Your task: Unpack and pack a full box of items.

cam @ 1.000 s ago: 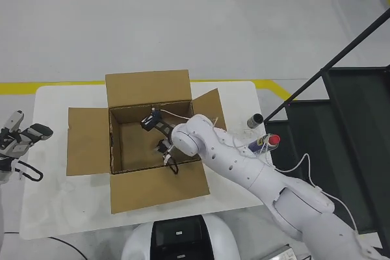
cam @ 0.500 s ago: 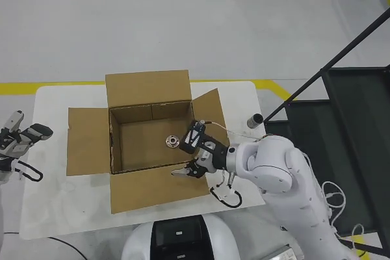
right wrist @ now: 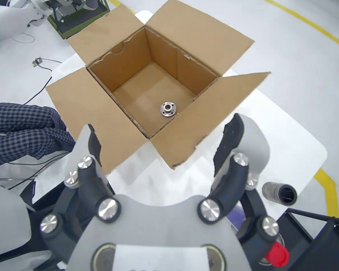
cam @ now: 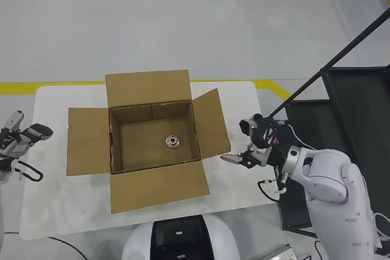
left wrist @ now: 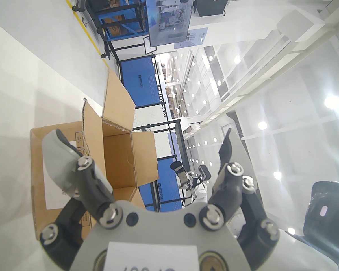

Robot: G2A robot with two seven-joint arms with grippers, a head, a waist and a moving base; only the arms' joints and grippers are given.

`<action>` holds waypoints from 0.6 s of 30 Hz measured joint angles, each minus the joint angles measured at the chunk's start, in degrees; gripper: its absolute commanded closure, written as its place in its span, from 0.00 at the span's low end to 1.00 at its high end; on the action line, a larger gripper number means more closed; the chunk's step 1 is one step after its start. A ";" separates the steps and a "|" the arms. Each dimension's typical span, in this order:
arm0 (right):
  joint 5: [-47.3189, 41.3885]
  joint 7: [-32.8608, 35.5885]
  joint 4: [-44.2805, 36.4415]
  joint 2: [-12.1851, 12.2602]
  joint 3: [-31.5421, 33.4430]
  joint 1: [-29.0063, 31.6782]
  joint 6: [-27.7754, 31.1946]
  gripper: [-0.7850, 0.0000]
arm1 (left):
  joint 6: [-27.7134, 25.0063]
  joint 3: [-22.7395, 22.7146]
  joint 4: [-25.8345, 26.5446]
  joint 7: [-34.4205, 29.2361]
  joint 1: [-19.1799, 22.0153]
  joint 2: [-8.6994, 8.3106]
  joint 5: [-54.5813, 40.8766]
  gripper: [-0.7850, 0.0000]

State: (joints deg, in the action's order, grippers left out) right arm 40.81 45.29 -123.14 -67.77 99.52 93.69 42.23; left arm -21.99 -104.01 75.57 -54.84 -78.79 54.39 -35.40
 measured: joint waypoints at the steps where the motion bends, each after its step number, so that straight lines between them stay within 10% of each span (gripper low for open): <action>1: -0.21 -1.05 0.61 0.08 0.69 0.64 0.68 0.00 | 0.00 0.00 0.00 0.00 0.00 0.00 0.00 0.00; 18: -0.13 -3.04 2.56 0.10 1.76 0.91 0.08 0.00 | 0.00 0.00 0.00 0.00 0.00 0.00 0.00 0.00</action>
State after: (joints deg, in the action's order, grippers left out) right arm 40.68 42.25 -120.59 -67.68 101.28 94.60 42.32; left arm -21.99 -104.01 75.57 -54.84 -78.79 54.39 -35.40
